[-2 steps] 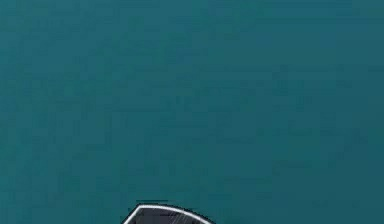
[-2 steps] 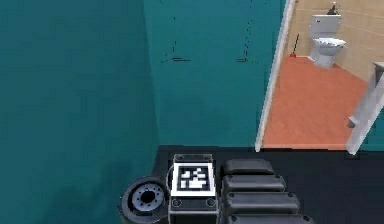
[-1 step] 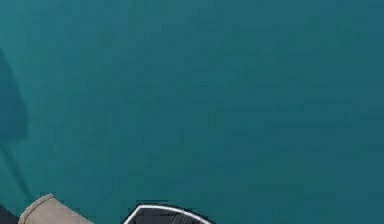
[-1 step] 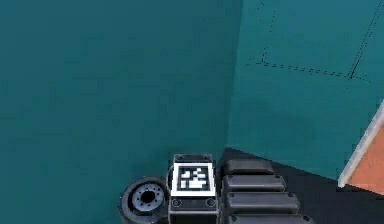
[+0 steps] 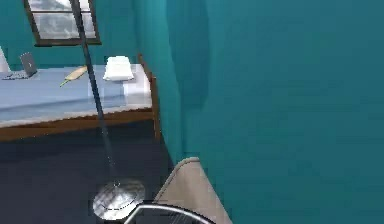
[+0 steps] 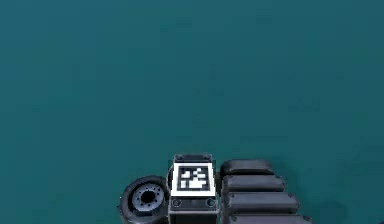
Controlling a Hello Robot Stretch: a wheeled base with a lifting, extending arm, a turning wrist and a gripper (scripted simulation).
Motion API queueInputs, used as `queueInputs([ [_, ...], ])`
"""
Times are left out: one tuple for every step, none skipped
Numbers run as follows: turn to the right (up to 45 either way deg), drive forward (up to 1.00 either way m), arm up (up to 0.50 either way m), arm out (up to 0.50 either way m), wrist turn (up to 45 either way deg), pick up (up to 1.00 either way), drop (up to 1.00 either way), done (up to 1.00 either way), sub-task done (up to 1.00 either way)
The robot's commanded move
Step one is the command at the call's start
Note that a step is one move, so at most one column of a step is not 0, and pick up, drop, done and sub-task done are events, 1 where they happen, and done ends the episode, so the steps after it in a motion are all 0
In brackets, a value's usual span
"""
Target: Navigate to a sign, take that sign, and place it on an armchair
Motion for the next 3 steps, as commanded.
queueInputs([
  [-45.0,0.00,0.00,0.00,0.0,0.00,0.00,0.00,0.00],
  [-45.0,0.00,0.00,0.00,0.0,0.00,0.00,0.00,0.00],
  [-33.0,0.00,0.00,0.00,0.0,0.00,0.00,0.00,0.00],
])
